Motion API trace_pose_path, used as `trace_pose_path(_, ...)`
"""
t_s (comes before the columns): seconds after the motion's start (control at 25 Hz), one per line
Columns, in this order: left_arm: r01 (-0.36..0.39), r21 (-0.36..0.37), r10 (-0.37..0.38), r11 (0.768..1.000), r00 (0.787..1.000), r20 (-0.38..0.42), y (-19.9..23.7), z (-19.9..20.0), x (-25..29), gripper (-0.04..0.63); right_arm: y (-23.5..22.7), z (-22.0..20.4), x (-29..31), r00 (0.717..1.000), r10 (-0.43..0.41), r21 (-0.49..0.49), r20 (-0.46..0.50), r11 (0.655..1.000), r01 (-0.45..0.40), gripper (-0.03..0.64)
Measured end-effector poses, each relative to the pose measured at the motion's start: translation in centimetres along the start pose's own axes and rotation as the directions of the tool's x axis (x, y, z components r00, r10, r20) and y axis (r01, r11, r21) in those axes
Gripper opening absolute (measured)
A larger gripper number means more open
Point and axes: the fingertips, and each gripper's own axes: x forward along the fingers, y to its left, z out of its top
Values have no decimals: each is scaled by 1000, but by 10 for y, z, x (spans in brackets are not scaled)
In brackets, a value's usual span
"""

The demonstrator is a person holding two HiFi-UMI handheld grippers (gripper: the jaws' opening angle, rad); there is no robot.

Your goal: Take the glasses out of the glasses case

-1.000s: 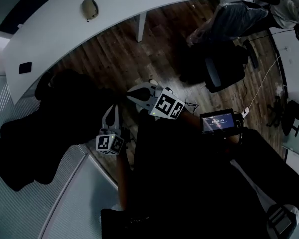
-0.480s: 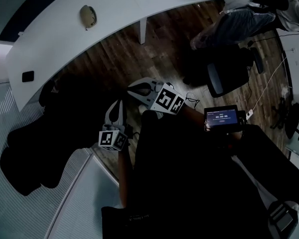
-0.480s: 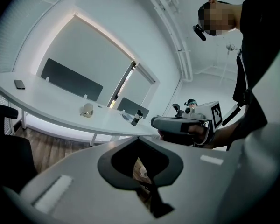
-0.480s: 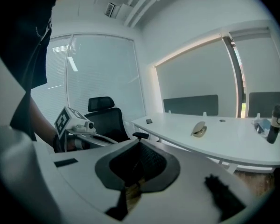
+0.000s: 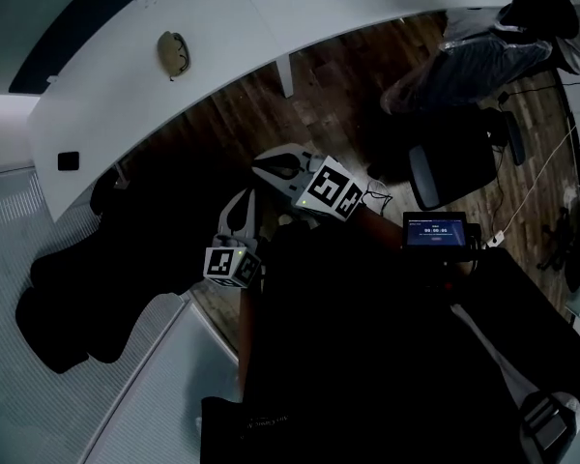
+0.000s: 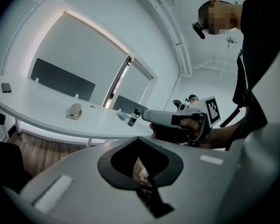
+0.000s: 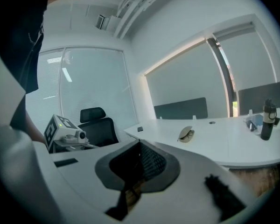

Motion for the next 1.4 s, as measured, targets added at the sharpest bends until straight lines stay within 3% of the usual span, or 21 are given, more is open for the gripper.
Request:
trace_pose_path(0.24,-2,56,3,998,1000,-16,-8,2,4,8,-15,-9,-8,999,-36,45,-2,998,36,9)
trace_pose_path(0.44,-22,-18,22,1000,1000,6,8,15,14,6,-33,-1,-6,996,-84,51,10,995,83,9)
trace_pose_path(0.64,28,-5,-28,1000,999,-16,10,21,28,8,-47,6,-3,993,-119,40,-15,992,120,9)
trace_pose_path(1.04,16,-26,-15,1000,999,48,31,51,15,8,-25,38,33,997,-55,-36,-50,998,53,9)
trace_pose_path(1.4,7,-61,-2,998,997,77,108,43,-16,8,2,42,118,993,10,-77,-119,997,-19,9)
